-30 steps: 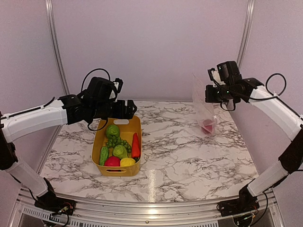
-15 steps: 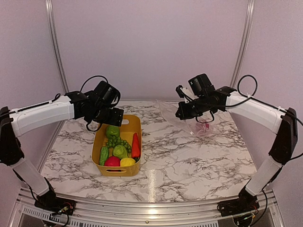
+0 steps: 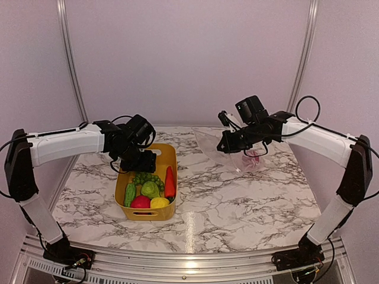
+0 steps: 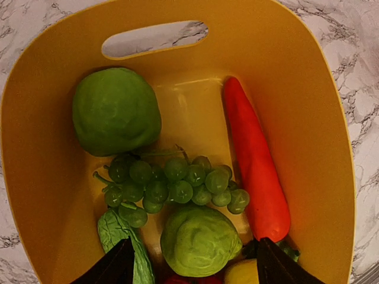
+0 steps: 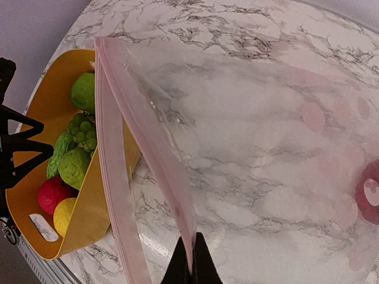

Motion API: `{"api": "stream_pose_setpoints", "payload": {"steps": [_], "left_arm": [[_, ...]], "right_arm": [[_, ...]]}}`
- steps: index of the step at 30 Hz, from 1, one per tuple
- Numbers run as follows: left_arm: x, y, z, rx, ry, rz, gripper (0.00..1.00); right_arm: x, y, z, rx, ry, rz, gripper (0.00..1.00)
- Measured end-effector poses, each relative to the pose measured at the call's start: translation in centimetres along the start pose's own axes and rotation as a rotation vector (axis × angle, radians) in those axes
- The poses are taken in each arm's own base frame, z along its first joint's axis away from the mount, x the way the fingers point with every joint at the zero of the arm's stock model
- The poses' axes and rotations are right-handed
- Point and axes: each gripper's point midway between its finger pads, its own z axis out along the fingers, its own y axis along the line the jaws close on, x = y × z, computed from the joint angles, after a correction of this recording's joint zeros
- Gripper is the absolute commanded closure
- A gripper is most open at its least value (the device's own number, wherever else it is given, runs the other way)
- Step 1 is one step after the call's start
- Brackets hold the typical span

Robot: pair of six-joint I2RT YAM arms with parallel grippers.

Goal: Place the food in the zip-top bag and seal the zipper
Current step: Pick up the fake fruit from the bin.

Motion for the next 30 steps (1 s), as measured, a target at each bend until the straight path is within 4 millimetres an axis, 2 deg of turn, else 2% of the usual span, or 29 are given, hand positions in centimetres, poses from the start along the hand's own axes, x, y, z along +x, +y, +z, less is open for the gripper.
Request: {"api": "stream_pose_setpoints", "payload": {"steps": [5, 8, 15, 23, 27, 30], "left_arm": [[3.1, -0.2, 1.5, 0.027, 0.113, -0.028, 0.27], [4.0, -0.7, 2.1, 0.042, 0.155, -0.025, 0.23], [6.2, -0.7, 4.0, 0.017, 0.242, 0.02, 0.24], [7.5, -0.4, 4.8, 0.002, 0.278, 0.072, 0.36], [7.4, -0.5, 4.9, 0.006, 0.277, 0.092, 0.49], [7.3, -0.5, 4.9, 0.011, 0.272, 0.104, 0.53]], "right_arm": [[1.3, -0.3, 0.5, 0.0, 0.029, 0.014, 1.0], [1.4, -0.3, 0.5, -0.004, 0.031, 0.021, 1.0], [1.2, 0.0, 0.2, -0.017, 0.023, 0.028, 1.0], [1.8, -0.2, 0.3, -0.015, 0.028, 0.038, 1.0], [2.3, -0.3, 0.5, -0.014, 0.037, 0.046, 1.0], [2.2, -0.3, 0.5, -0.016, 0.037, 0.047, 1.0]]}}
